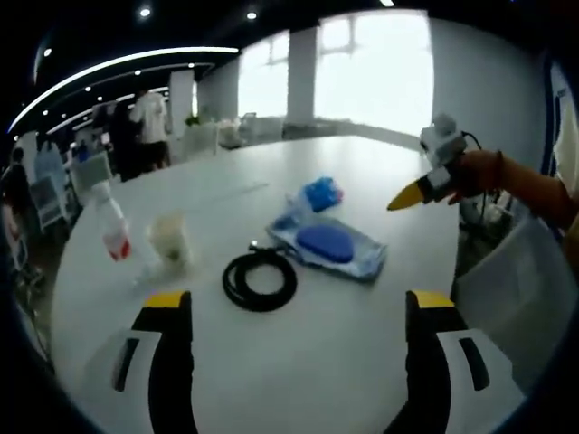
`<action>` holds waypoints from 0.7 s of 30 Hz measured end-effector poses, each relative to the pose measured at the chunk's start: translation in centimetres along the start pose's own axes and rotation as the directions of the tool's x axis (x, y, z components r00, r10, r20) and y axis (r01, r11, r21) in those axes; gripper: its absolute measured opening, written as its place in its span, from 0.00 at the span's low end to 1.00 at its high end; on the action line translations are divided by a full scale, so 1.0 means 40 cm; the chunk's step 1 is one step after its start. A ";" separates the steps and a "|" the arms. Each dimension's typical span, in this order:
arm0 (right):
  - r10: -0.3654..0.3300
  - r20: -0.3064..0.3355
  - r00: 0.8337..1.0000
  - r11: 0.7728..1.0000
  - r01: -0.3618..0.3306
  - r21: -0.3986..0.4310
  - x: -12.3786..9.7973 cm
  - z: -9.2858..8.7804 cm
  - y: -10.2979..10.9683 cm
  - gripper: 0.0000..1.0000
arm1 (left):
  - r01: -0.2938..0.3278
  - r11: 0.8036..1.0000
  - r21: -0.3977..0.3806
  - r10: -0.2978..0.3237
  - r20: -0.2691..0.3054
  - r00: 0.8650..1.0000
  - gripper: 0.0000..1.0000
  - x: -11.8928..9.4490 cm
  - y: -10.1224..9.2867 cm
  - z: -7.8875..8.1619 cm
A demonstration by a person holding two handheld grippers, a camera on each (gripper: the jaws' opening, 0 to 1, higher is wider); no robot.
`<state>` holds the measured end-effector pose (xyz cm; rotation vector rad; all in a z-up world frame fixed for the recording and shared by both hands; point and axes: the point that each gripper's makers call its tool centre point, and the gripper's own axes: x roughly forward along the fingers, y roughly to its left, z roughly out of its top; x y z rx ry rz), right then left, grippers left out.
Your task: Arrange the tabletop items into an orderly group along one side of the table until the central work area is clear of visible clutter.
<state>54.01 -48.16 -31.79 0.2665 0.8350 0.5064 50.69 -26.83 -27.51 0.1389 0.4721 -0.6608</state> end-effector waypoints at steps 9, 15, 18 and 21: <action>-0.012 -0.031 0.999 0.997 0.014 0.079 0.025 -0.050 0.003 0.96 | 0.026 0.999 0.022 -0.026 0.002 1.000 0.90 0.059 0.013 0.033; -0.009 -0.048 0.999 0.997 0.012 0.076 0.037 -0.065 0.023 0.95 | 0.037 0.999 0.022 -0.037 -0.001 0.999 0.90 0.110 0.022 0.046; -0.014 -0.056 0.998 0.997 0.018 0.076 0.043 -0.070 0.029 0.94 | 0.052 0.998 0.027 -0.053 0.015 0.998 0.88 0.135 0.021 0.059; -0.045 -0.063 0.997 0.996 0.050 0.074 0.047 -0.072 0.022 0.93 | 0.049 0.998 0.028 -0.049 0.012 0.999 0.87 0.170 0.038 0.065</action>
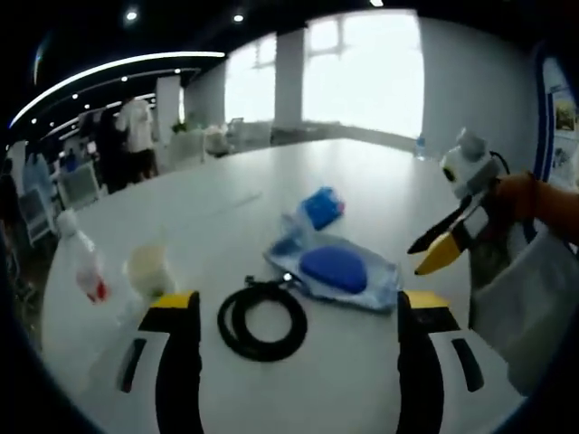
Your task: Arrange the tabletop items into an orderly group along one side of the table until the central work area is clear of visible clutter.
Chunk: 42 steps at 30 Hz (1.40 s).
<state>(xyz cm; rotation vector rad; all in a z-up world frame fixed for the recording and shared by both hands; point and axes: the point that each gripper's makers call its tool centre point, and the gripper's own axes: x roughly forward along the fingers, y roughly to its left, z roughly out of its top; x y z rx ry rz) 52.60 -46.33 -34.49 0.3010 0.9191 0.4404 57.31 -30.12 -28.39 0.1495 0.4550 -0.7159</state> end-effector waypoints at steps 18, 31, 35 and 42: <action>-0.081 -0.052 0.995 0.986 0.088 0.139 0.035 -0.053 -0.001 0.84 | 0.038 0.999 -0.011 -0.038 0.008 0.999 0.81 0.178 0.031 0.035; -0.134 -0.018 0.991 0.964 0.134 0.229 0.051 -0.054 -0.020 0.66 | 0.093 0.995 -0.031 -0.092 0.003 0.996 0.74 0.301 0.037 0.039; -0.176 -0.026 0.984 0.960 0.178 0.218 0.053 -0.063 -0.035 0.60 | 0.073 0.997 -0.027 -0.074 -0.035 0.997 0.71 0.337 0.053 0.022; -0.162 -0.031 0.986 0.943 0.164 0.291 0.066 -0.076 -0.029 0.51 | 0.079 0.997 -0.010 -0.079 -0.074 0.994 0.65 0.389 0.058 0.004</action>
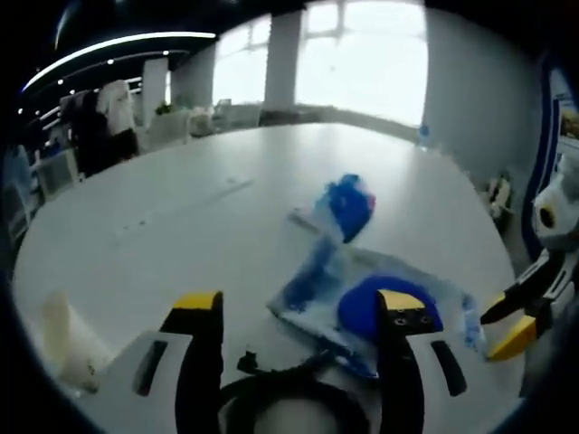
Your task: Arrange the tabletop items into an orderly group along one side of the table until the central work area is clear of visible clutter.
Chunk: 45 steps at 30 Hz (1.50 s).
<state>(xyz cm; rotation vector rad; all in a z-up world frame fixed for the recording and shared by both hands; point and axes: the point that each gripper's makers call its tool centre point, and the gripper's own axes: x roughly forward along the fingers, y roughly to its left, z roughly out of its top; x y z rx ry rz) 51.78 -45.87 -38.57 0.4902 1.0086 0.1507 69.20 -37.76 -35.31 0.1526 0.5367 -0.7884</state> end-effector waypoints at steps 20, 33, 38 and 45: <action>-0.004 0.019 1.000 0.983 0.000 0.184 0.008 -0.014 -0.018 0.21 | 0.025 0.997 0.075 -0.016 -0.124 0.992 0.33 0.066 0.013 -0.060; 0.039 -0.007 0.999 0.988 -0.037 0.150 0.015 -0.034 -0.003 0.15 | 0.005 0.997 0.082 0.006 -0.136 0.991 0.11 0.056 -0.005 -0.064; 0.054 -0.008 0.999 0.991 -0.052 0.127 0.017 -0.031 0.001 0.12 | -0.002 0.983 0.184 0.031 -0.155 0.987 0.07 0.054 0.004 -0.063; 0.088 0.001 0.996 0.991 -0.088 0.102 0.019 -0.027 0.013 0.03 | -0.010 0.982 0.187 0.040 -0.157 0.987 0.05 0.053 0.005 -0.063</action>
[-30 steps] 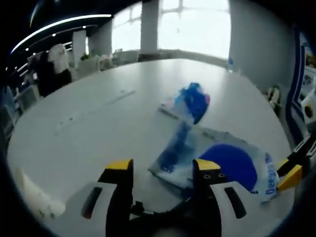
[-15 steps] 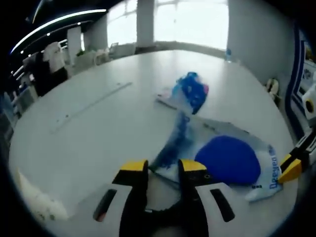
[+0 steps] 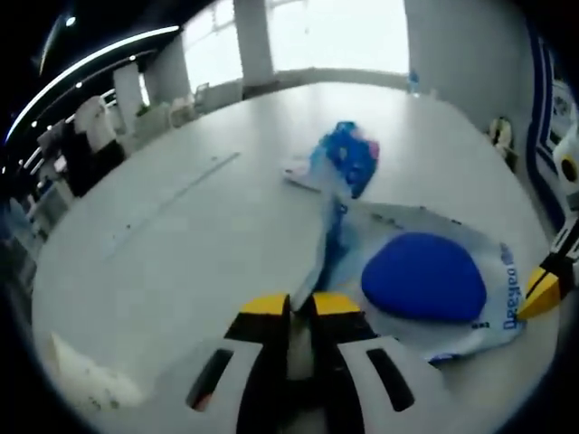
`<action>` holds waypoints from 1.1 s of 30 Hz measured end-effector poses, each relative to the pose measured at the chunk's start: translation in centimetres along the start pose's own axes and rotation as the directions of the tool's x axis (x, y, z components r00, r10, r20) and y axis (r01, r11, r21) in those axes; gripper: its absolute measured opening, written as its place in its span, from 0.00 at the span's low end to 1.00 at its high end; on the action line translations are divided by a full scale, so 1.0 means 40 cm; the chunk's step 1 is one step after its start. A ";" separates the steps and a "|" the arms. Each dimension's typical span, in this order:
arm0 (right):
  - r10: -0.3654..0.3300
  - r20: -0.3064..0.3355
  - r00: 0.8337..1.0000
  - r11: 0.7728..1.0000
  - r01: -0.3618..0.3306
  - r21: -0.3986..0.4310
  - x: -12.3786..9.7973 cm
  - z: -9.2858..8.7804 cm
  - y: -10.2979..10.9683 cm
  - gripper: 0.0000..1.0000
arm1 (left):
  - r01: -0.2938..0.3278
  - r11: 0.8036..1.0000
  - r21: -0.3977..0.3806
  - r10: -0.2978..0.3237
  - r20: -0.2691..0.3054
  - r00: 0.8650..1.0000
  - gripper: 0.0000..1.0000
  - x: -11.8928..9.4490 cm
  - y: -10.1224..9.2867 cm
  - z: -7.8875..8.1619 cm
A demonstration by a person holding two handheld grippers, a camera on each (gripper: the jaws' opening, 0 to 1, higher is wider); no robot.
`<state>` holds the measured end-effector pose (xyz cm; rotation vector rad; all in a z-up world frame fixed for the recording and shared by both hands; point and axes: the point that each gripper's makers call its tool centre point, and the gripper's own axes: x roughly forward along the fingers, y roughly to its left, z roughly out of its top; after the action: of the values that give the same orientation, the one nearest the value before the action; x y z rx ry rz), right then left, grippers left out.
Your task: Arrange the tabletop items into an orderly group along one side of the table until the central work area is clear of visible clutter.
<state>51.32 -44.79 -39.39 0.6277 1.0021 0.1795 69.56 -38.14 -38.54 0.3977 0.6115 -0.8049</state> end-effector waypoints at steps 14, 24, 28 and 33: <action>-0.024 0.055 0.998 0.999 0.025 -0.026 -0.046 0.053 -0.007 0.01 | 0.019 1.000 -0.023 -0.020 -0.008 1.000 0.00 -0.031 -0.009 -0.004; -0.018 0.096 0.995 0.997 0.025 -0.068 -0.075 0.091 0.013 0.01 | 0.001 0.998 -0.059 0.001 0.029 1.000 0.00 -0.078 0.009 0.024; 0.000 0.114 0.993 0.997 0.009 -0.077 -0.087 0.106 0.033 0.01 | -0.015 0.998 -0.065 0.018 0.043 0.999 0.00 -0.099 0.021 0.037; 0.015 0.127 0.992 0.996 -0.004 -0.089 -0.101 0.131 0.047 0.01 | -0.030 0.997 -0.076 0.034 0.051 0.998 0.00 -0.127 0.035 0.044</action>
<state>53.75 -47.11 -33.36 0.5565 0.8629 0.1887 68.52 -35.45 -33.79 0.3163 0.5838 -0.7575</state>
